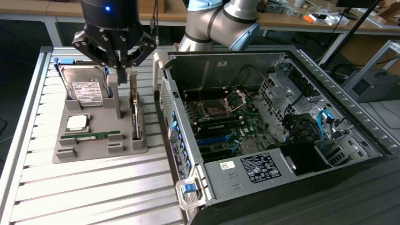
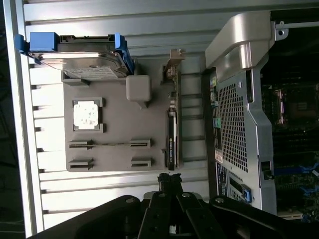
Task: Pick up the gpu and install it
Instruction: 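Reach for the gpu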
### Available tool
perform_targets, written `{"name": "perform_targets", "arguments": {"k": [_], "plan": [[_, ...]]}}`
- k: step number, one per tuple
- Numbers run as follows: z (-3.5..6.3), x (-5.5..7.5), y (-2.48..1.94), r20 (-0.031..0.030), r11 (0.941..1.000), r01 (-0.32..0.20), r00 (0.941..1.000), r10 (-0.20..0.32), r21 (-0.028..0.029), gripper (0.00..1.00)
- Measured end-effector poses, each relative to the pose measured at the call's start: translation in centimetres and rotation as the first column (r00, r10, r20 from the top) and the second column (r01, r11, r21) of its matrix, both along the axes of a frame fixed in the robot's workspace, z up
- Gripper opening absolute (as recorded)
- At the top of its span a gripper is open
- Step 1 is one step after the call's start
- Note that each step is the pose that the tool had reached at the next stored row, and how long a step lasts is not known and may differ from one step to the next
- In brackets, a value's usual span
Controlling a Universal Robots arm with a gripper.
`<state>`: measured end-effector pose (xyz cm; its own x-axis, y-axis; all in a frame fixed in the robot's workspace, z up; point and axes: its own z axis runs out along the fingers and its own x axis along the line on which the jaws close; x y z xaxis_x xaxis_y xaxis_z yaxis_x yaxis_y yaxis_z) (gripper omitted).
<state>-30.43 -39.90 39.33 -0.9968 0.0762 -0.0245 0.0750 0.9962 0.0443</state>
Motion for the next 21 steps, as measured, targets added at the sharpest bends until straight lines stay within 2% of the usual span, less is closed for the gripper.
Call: {"name": "perform_targets", "arguments": {"k": [21], "plan": [[0.00, -1.1, 0.00, -0.0001, 1.0000, 0.000, 1.0000, 0.000, 0.0000, 0.11]]}}
